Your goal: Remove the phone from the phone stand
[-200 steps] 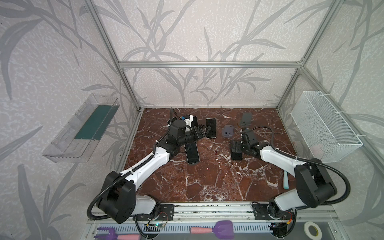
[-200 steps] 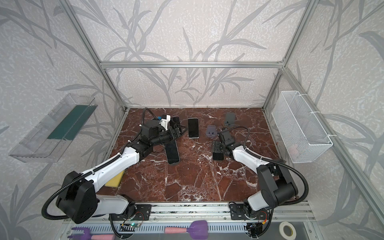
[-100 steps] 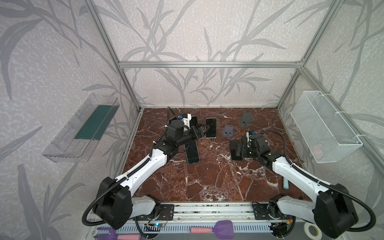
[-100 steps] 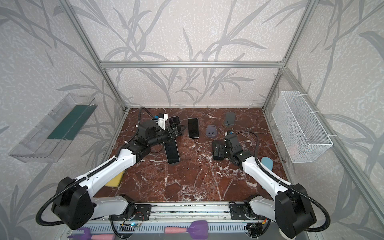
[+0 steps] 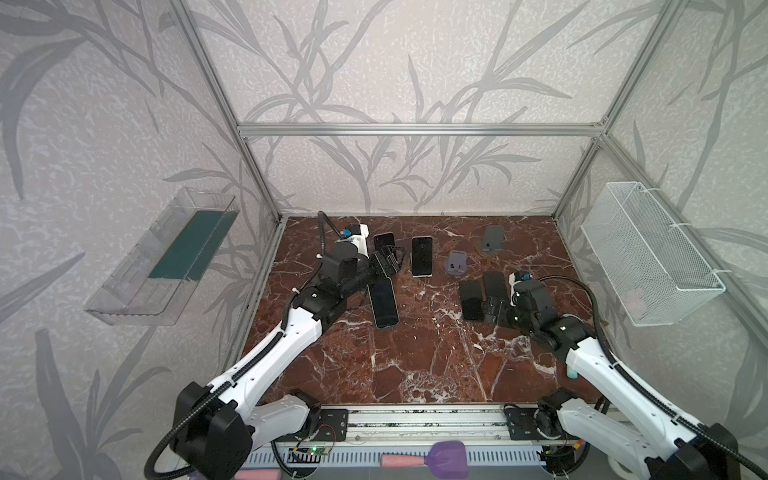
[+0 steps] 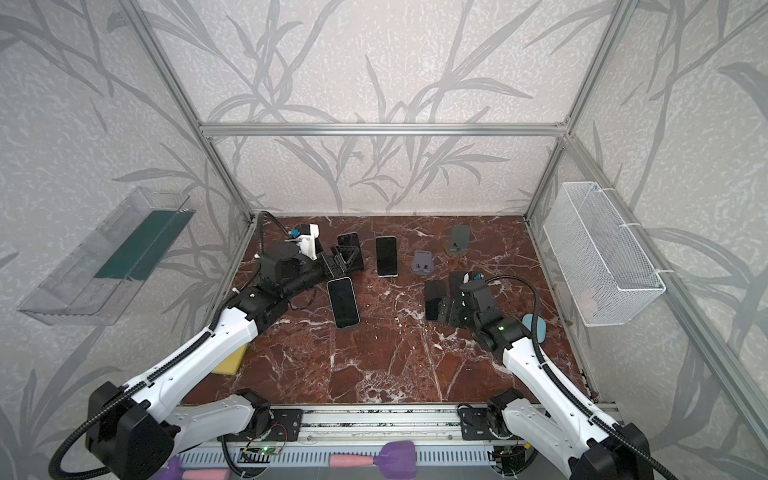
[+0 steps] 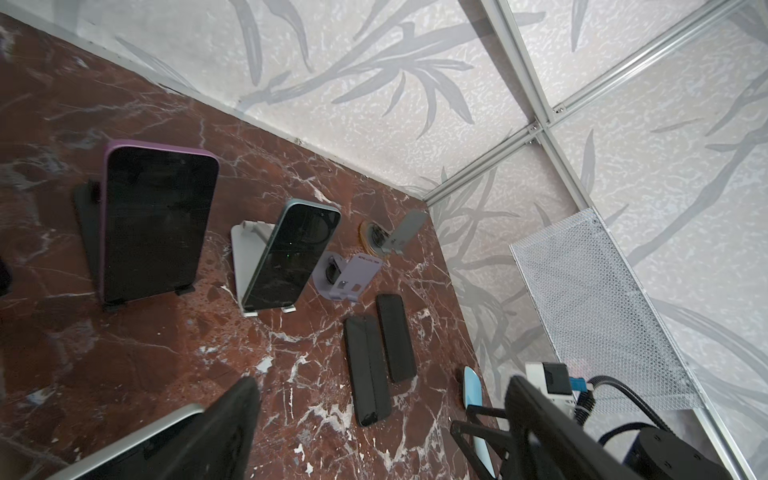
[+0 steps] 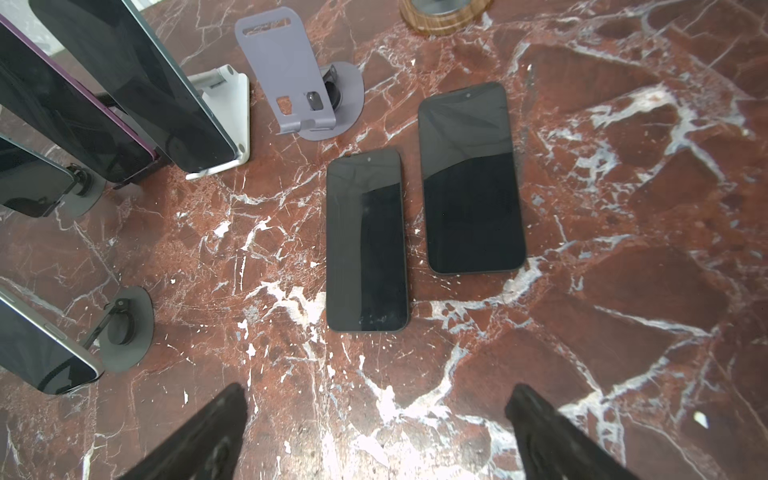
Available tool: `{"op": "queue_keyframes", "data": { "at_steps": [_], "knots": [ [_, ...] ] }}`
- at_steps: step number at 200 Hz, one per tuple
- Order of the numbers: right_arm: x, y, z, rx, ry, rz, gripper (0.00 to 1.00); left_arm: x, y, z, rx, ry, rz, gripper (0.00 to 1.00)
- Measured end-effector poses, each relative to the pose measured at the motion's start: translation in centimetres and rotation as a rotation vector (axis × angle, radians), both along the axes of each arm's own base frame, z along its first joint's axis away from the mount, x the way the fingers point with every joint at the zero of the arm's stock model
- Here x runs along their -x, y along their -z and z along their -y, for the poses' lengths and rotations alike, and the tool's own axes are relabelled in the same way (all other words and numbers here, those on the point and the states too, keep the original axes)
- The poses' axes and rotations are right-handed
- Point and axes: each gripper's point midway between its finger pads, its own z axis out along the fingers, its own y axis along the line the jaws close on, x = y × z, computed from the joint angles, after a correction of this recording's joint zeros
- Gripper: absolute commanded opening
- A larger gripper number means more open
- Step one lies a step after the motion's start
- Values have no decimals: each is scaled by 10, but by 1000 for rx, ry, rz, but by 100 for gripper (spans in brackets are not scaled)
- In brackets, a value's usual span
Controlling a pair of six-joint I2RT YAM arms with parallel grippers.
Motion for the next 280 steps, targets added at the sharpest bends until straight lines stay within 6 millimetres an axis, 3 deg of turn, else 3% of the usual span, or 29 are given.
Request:
{"op": "queue_keyframes", "data": {
  "at_steps": [43,88,127,155,175,200,218,259,280],
  "knots": [
    [-8,-2,2,34,37,-11,98,-13,-4,-28,11,-102,2,92],
    [-37,1,-12,106,60,-8,99,-21,-2,-42,70,-149,-34,92],
    [-94,-1,-31,156,79,12,99,-24,2,-45,95,-157,-55,92],
    [-148,-4,-57,185,56,29,99,-24,3,-45,94,-158,-57,92],
    [-181,4,-73,207,40,29,99,-25,5,-44,92,-158,-61,92],
    [-208,17,-84,236,40,17,99,-26,9,-44,85,-160,-70,91],
    [-220,23,-85,258,63,6,99,-26,10,-45,82,-162,-72,91],
    [-222,29,-79,286,99,-3,100,-27,13,-41,88,-147,-82,92],
    [-223,38,-76,299,119,-14,92,-26,11,-40,97,-139,-82,91]
  ]
}}
